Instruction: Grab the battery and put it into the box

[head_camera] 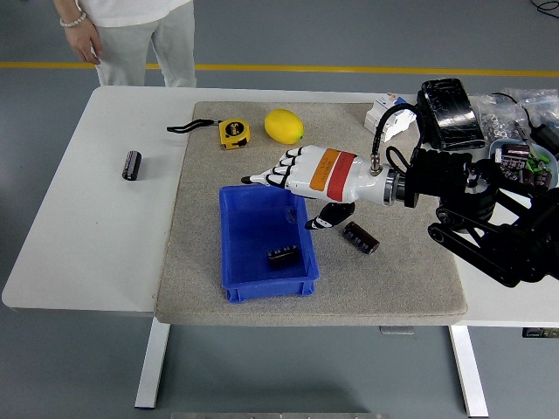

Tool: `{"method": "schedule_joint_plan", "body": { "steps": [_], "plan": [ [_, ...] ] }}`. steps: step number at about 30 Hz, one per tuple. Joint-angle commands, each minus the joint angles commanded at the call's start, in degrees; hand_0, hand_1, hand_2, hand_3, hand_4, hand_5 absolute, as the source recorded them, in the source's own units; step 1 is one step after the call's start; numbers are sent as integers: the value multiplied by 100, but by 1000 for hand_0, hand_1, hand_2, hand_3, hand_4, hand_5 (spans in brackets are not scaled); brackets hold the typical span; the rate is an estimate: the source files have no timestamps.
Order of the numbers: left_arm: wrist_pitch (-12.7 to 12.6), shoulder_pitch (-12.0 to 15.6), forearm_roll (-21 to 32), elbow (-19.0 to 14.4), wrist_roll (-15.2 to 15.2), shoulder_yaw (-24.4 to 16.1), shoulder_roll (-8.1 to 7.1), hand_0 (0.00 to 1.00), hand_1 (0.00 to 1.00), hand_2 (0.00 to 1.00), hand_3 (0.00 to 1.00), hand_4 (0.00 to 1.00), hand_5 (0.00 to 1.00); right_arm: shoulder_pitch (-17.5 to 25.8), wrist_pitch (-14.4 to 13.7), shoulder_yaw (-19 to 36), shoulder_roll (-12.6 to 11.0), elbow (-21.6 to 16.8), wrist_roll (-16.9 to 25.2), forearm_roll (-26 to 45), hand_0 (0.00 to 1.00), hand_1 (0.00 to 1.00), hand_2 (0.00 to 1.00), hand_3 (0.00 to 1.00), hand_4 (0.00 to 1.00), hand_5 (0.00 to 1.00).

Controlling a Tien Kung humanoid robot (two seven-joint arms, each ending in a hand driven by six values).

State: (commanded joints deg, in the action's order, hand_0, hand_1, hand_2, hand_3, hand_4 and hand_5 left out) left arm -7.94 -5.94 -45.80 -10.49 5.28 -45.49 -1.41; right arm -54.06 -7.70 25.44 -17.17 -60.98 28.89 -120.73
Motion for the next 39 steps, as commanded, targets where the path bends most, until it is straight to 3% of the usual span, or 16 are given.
{"method": "schedule_joint_plan", "body": {
  "steps": [1, 6, 7, 12, 13, 29, 39],
  "plan": [
    [-2, 0, 20, 2, -7, 9, -2, 689, 684, 811, 800, 775, 798, 1, 39, 40, -79, -29, -1, -11, 764, 760, 846, 998, 936, 111],
    [-17, 14, 107, 7, -32, 54, -5, 689, 684, 811, 800, 775, 798, 88, 135, 88, -516, -251, -37, -220, 764, 760, 846, 998, 936, 111],
    [-18, 17, 124, 6, -35, 65, -5, 690, 680, 808, 801, 776, 797, 108, 137, 46, -584, -266, -38, -251, 762, 751, 830, 948, 924, 120],
    [-23, 12, 178, 6, -45, 108, 6, 690, 680, 808, 801, 776, 797, 245, 182, -193, -774, -139, -39, -394, 762, 751, 830, 948, 924, 120],
    [-23, 10, 182, 7, -47, 111, 9, 689, 677, 807, 799, 776, 796, 276, 188, -218, -791, -103, -36, -404, 760, 748, 820, 866, 908, 111],
    [-20, -40, 238, 4, -64, 176, 25, 688, 678, 807, 799, 777, 795, 382, 174, -620, -762, 334, -53, -442, 757, 742, 813, 844, 894, 115],
    [-14, -66, 212, -14, -35, 179, 39, 688, 677, 806, 798, 778, 795, 365, 138, -750, -531, 710, -89, -449, 751, 740, 811, 851, 882, 112]
  ]
}}
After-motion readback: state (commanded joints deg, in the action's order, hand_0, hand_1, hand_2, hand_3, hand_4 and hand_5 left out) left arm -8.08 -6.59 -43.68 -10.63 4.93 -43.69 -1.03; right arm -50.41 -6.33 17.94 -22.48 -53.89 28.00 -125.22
